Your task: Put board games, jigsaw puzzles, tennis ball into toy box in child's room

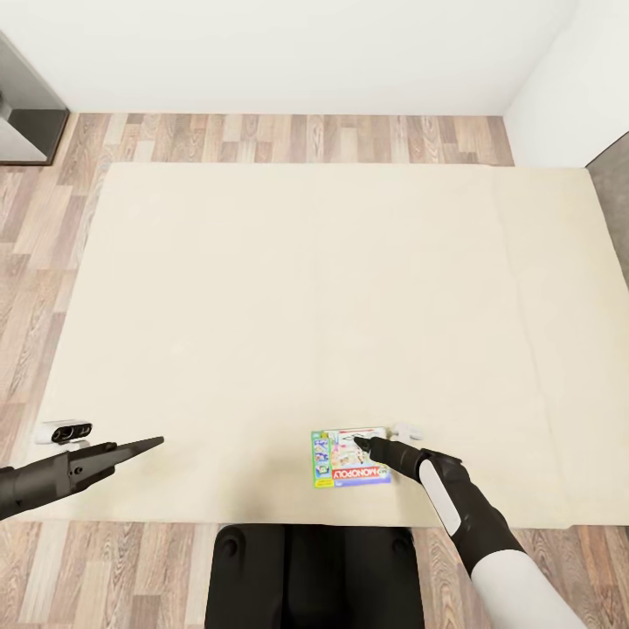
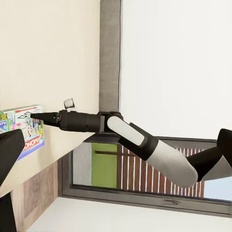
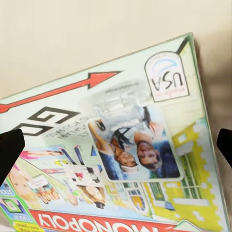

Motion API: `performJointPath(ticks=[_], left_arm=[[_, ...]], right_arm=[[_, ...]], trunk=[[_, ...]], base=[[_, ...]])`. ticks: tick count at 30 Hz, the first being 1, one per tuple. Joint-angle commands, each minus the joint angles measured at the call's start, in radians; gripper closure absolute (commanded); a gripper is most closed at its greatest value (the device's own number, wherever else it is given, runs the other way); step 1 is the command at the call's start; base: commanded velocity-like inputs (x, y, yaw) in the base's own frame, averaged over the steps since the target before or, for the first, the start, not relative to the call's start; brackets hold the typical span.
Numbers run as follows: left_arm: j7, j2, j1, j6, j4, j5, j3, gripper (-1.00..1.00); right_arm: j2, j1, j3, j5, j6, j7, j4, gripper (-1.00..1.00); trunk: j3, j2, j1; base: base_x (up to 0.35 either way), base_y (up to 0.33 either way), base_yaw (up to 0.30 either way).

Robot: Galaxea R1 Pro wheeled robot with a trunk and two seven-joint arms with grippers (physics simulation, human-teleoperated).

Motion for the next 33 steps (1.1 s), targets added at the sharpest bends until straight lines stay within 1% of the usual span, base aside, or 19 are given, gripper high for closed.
performJointPath(ticks=[1,33], left_arm=[[-0.004,0.0,0.0,0.011,0.0,0.0,0.0,-1.0],[-0.004,0.0,0.0,0.011,0.0,0.0,0.0,-1.0]], right_arm=[[0.0,0.0,-0.001,-0.002,0.005,0.001,-0.001,-1.0],[0.001,0.0,0.001,-0.002,0.005,0.001,-0.001,-1.0]], trunk=[[-0.001,-0.002,0.001],[-0.001,-0.002,0.001]], base=[[0.0,0.066,0.0],[0.0,0.053,0.0]])
